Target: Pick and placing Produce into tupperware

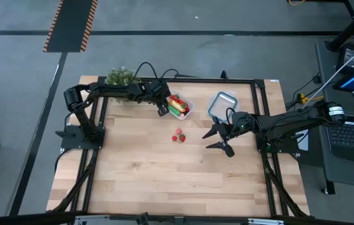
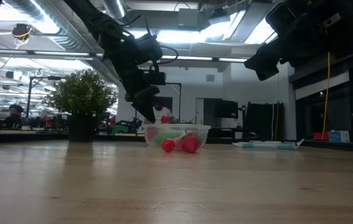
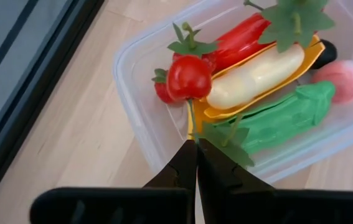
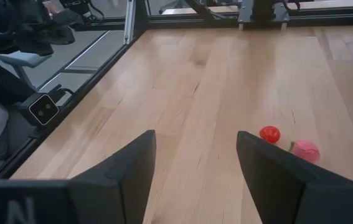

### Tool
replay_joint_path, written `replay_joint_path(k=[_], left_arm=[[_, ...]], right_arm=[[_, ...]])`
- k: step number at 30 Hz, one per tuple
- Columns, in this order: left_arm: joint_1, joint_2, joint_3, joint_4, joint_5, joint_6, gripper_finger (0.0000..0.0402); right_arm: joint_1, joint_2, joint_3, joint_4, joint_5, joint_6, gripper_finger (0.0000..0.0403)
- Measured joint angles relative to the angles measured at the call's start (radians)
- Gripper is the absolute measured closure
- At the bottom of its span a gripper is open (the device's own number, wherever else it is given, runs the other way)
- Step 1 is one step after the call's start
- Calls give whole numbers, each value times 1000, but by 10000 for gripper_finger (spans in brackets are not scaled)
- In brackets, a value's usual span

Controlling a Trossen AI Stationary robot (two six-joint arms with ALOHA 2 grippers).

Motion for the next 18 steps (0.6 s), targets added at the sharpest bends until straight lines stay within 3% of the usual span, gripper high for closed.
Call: replay_joint_path(k=[8, 18], left_arm=[[0, 0, 0, 1, -2, 5, 396], [0, 0, 0, 2, -18, 6, 344]], right_arm=[[0, 0, 0, 0, 0, 3, 178], [0, 0, 0, 0, 0, 3, 178]])
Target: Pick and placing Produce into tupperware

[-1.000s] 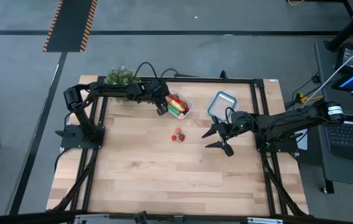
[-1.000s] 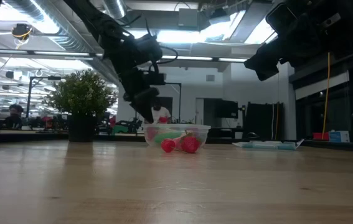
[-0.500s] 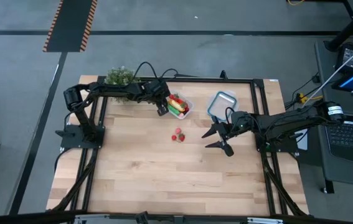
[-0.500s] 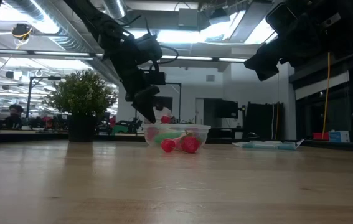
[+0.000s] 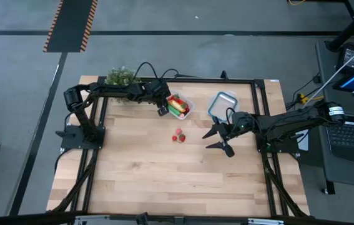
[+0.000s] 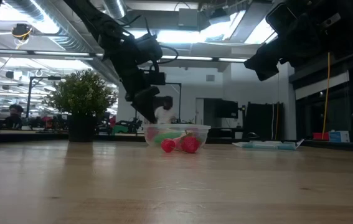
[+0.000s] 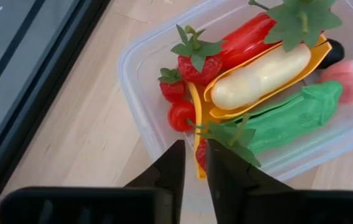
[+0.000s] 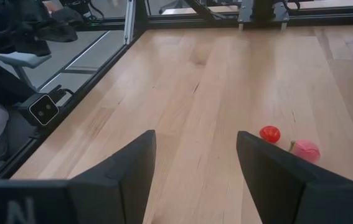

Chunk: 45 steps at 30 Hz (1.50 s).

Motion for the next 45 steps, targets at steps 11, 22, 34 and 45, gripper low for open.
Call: replay_joint_path(k=[11, 22, 34, 45], left_arm=[[-46, -51, 32, -5, -9, 100, 315], [-175, -195, 35, -70, -39, 66, 359], [-386, -225, -59, 63, -78, 40, 395], [-500, -225, -137, 132, 18, 21, 386]], right_arm=[[0, 0, 0, 0, 0, -1, 178], [0, 0, 0, 4, 0, 1, 178], [0, 0, 0, 17, 0, 85, 178], [0, 0, 0, 16, 0, 106, 178]])
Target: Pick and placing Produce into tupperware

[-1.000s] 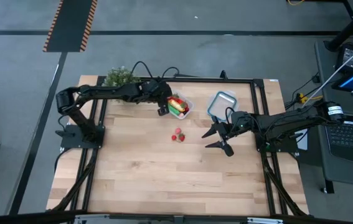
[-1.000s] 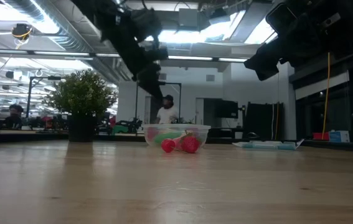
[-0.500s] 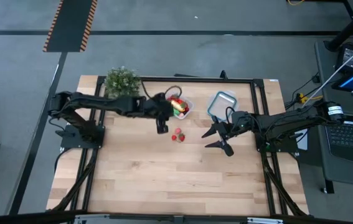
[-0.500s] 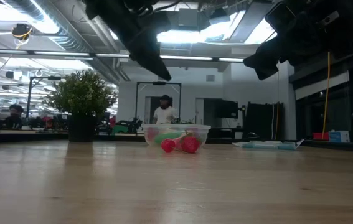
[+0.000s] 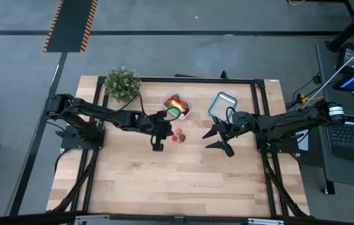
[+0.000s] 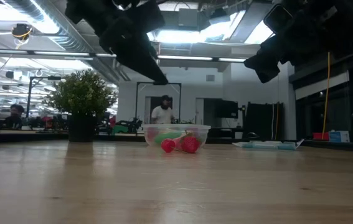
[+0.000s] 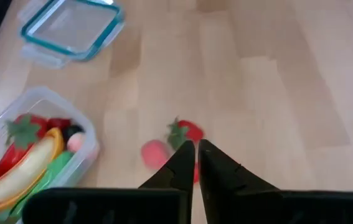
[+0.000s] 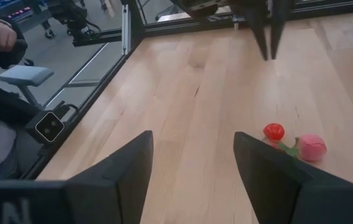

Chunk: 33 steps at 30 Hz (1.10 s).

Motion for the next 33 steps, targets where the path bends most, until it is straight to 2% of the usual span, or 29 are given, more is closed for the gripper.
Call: replay_joint_path(k=[8, 11, 18, 23, 27, 33], left_arm=[[-36, 0, 1, 0, -2, 5, 367], [-38, 0, 1, -1, -41, 5, 354], [-44, 0, 1, -3, -117, 7, 280], [-47, 0, 1, -11, -99, 88, 234], [-49, 0, 1, -12, -16, 176, 227], [-46, 35, 4, -30, -3, 248, 238]], right_arm=[[0, 0, 0, 0, 0, -1, 178], [0, 0, 0, -1, 0, -1, 178], [0, 0, 0, -1, 0, -3, 178], [0, 0, 0, -1, 0, -4, 178], [0, 0, 0, -1, 0, -4, 178], [0, 0, 0, -1, 0, -2, 178]])
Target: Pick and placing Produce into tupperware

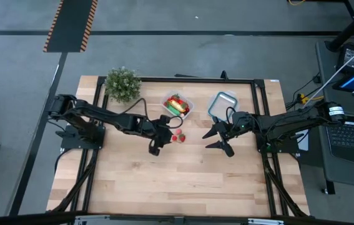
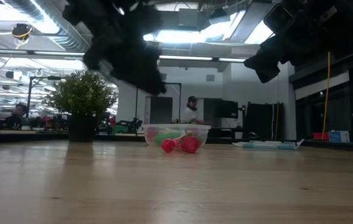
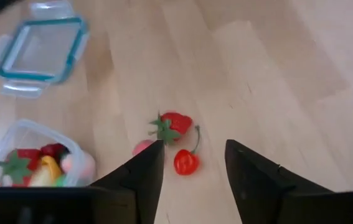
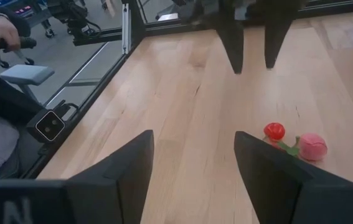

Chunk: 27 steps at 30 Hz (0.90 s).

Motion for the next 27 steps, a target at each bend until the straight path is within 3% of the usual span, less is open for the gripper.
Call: replay_joint_path(k=[9, 27], left_arm=[[22, 70, 4, -42, -7, 81, 240], [42, 240, 192, -201, -5, 181, 247]], right_arm=[[0, 0, 0, 4, 0, 3, 178], [0, 0, 0, -8, 0, 3, 178]])
